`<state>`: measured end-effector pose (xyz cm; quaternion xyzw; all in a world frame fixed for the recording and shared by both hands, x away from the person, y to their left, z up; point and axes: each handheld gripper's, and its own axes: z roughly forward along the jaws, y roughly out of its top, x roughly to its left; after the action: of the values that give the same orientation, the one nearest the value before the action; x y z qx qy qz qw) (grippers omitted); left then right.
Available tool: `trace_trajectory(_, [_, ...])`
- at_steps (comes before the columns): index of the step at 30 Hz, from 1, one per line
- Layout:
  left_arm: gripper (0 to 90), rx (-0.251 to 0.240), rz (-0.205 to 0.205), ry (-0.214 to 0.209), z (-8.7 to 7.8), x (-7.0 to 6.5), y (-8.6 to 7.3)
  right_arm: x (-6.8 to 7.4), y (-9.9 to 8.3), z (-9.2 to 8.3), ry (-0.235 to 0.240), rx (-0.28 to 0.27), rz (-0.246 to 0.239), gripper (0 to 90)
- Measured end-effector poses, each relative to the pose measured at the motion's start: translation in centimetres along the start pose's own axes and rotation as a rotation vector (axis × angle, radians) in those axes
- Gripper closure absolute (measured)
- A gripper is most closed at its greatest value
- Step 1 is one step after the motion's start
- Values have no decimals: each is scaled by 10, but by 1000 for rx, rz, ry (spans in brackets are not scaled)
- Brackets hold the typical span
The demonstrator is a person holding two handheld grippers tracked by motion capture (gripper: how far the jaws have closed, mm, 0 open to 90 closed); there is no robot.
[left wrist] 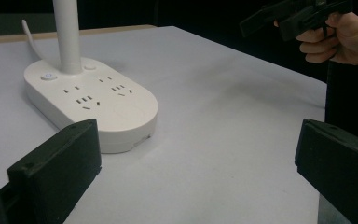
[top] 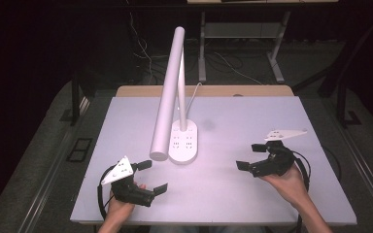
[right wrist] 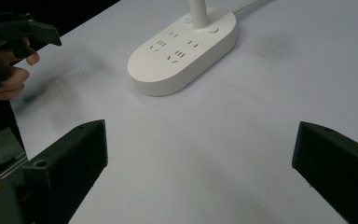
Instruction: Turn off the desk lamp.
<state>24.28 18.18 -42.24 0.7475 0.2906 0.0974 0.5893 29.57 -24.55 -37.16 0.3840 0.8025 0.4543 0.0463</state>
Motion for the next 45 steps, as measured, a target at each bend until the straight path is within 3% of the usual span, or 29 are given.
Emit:
trace_trajectory(13, [0,6,2,-9,2,-1,0,7,29,21,14,34,-44,33])
trace_trajectory(25, [0,8,2,-11,2,-1,0,4,57,42,16,55,-53,33])
trace_trajectory(45, [0,11,1,-15,2,0,0,-15,86,77,6,91,-25,33])
